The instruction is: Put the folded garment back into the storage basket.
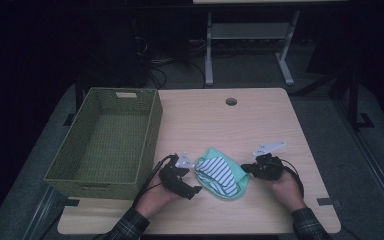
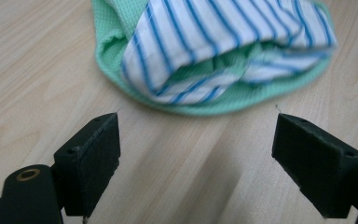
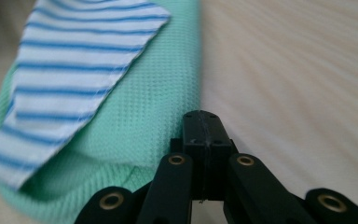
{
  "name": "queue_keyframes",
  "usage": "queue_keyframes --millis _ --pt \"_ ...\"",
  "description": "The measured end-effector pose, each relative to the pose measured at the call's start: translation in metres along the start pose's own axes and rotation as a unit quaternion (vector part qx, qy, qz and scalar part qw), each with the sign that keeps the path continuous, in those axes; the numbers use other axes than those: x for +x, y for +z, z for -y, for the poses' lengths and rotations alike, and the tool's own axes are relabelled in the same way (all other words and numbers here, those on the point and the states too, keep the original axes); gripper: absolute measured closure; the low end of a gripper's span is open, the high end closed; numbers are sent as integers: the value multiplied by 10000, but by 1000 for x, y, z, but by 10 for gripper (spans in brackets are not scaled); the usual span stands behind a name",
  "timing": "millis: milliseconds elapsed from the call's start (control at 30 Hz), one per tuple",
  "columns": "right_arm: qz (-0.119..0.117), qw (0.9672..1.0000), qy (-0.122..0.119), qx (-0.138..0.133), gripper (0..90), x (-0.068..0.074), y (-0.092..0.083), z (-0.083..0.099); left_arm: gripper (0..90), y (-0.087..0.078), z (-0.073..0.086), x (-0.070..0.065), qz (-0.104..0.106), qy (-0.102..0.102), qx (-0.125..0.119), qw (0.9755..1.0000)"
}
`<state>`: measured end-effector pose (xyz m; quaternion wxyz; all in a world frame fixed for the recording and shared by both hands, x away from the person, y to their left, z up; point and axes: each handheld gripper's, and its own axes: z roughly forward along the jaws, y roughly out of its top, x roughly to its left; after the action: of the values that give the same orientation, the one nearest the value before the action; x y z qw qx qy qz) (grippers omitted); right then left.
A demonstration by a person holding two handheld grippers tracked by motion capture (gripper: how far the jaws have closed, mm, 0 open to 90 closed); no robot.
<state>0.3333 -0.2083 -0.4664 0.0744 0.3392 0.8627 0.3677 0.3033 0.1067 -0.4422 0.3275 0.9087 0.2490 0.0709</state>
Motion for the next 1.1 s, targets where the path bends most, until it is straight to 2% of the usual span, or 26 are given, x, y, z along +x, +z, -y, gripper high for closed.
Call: queue_keyframes --millis 33,133,167,200,267,400,500,600,667,833,867,1100 --pt "-83 10000 -49 9 898 9 0 2 146 0 -1 -1 -22 49 -7 10000" --pt "-163 9998 -152 16 898 20 0 2 146 -1 -2 -1 -36 58 -48 10000" --pt "-163 9998 -152 16 898 20 0 2 146 -1 -2 -1 -36 58 -48 10000" --pt "-226 9996 -190 2 897 26 1 3 146 -2 -3 -1 -25 80 -73 9999" --pt "-179 9997 -189 -2 887 29 -1 5 146 -2 -4 -1 -5 132 -88 9999" --pt "140 9998 -9 -144 708 20 -7 7 146 -3 -8 0 6 200 -120 9997" --pt "437 9987 177 -192 561 10 -9 10 145 -2 -10 -3 23 205 -130 9997" --pt "676 9970 299 -235 370 3 -8 13 143 2 -11 -6 82 285 -17 9996" --pt "811 9959 340 -208 289 -2 -6 15 143 5 -12 -8 105 325 21 9994" --pt "1004 9936 490 -175 185 -11 -2 17 143 16 -14 -12 135 398 124 9990" --pt "1062 9930 481 -178 157 -12 -2 17 143 21 -14 -12 139 433 222 9987" --pt "1089 9924 502 -269 119 -14 0 19 144 31 -14 -12 85 529 434 9976"
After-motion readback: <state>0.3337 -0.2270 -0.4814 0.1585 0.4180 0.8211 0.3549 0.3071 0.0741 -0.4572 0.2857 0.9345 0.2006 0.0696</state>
